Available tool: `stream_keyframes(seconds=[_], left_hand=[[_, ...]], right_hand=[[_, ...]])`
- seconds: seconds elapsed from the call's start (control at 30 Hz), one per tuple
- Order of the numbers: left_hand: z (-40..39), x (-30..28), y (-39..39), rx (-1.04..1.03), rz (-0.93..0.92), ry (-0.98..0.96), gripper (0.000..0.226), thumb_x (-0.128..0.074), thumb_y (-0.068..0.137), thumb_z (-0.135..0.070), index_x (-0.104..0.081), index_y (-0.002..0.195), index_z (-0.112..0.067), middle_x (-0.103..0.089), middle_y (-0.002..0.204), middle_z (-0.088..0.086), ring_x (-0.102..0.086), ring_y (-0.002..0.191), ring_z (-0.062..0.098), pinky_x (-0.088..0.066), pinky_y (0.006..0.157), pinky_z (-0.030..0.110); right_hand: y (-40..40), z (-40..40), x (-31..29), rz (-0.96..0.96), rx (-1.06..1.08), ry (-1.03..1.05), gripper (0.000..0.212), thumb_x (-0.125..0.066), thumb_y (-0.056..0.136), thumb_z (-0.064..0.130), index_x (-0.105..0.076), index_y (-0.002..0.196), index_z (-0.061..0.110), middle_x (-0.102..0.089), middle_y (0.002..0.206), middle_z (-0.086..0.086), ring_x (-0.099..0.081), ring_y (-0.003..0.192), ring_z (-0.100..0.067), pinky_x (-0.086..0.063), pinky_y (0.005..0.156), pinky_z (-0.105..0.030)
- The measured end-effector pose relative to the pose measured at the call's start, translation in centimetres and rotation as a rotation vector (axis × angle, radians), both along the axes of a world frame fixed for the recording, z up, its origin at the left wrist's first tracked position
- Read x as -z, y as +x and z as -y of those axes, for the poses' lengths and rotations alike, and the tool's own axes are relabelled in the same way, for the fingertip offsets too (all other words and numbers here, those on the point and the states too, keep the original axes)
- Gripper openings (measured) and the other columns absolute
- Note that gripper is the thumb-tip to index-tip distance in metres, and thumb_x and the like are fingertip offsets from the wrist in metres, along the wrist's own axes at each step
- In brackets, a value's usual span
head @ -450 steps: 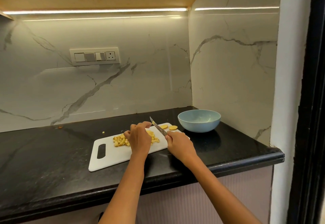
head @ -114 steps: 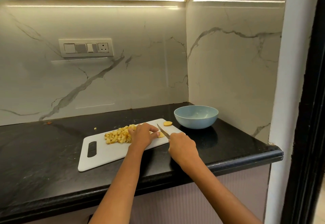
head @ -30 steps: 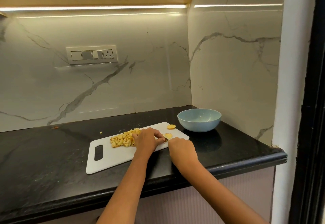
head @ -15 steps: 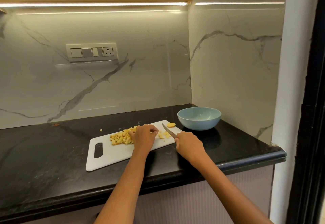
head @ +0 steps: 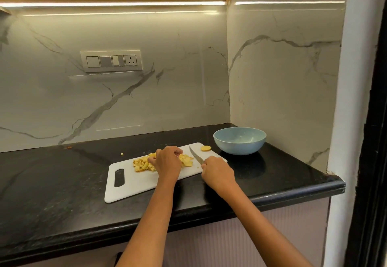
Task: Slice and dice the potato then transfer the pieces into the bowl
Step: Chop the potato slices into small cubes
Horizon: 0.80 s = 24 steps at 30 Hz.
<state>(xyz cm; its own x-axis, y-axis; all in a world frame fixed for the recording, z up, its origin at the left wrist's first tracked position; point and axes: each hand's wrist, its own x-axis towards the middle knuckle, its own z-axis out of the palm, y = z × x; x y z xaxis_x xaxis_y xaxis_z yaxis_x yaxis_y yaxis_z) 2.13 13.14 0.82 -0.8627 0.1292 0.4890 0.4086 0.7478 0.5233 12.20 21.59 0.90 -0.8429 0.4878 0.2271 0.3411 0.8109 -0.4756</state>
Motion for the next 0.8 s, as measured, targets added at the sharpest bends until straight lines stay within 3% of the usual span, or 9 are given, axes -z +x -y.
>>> stream_keyframes(seconds=[0.17,0.37,0.47,0.6,0.8], left_hand=[[0.0,0.1,-0.1,-0.003,0.003,0.021,0.031,-0.045,0.096,-0.007,-0.068,0.106,-0.025,-0.064,0.116,0.0,-0.045,0.114,0.02,-0.024,0.093,0.037],[0.0,0.1,-0.5,0.072,0.017,0.014,0.021,-0.055,0.093,-0.017,-0.07,0.102,-0.028,-0.065,0.115,-0.003,-0.048,0.115,0.019,-0.025,0.098,0.041],[0.6,0.1,-0.6,0.131,0.052,-0.03,0.014,-0.063,0.087,-0.03,-0.07,0.099,-0.028,-0.066,0.113,-0.005,-0.05,0.115,0.017,-0.025,0.099,0.042],[1.7,-0.2,-0.1,0.112,0.082,-0.216,0.025,-0.068,0.078,-0.047,-0.07,0.097,-0.031,-0.06,0.121,-0.006,-0.043,0.122,0.021,-0.025,0.099,0.042],[1.5,-0.1,0.4,0.091,0.032,-0.289,0.018,-0.065,0.083,-0.042,-0.069,0.095,-0.029,-0.057,0.124,-0.004,-0.038,0.125,0.02,-0.024,0.101,0.041]], right_hand=[[-0.4,0.4,0.0,0.006,-0.001,0.106,0.027,-0.044,0.097,0.015,-0.052,0.122,0.009,-0.058,0.119,-0.009,-0.057,0.106,-0.022,-0.04,0.076,-0.026],[-1.7,-0.2,0.3,-0.135,-0.003,0.016,0.026,-0.042,0.099,0.023,-0.059,0.112,0.01,-0.063,0.107,-0.008,-0.061,0.094,-0.02,-0.041,0.067,-0.025],[-2.3,-0.9,0.2,-0.193,0.007,-0.044,0.028,-0.041,0.099,0.023,-0.062,0.108,0.008,-0.065,0.103,-0.009,-0.062,0.089,-0.019,-0.04,0.065,-0.024],[-2.5,-1.6,0.2,-0.222,-0.009,-0.091,0.029,-0.04,0.1,0.024,-0.063,0.107,0.007,-0.064,0.102,-0.01,-0.056,0.082,-0.016,-0.043,0.067,-0.027],[-2.4,-1.8,0.6,-0.297,-0.026,-0.113,0.03,-0.041,0.1,0.024,-0.063,0.109,0.007,-0.064,0.099,-0.008,-0.053,0.077,-0.012,-0.047,0.07,-0.028]])
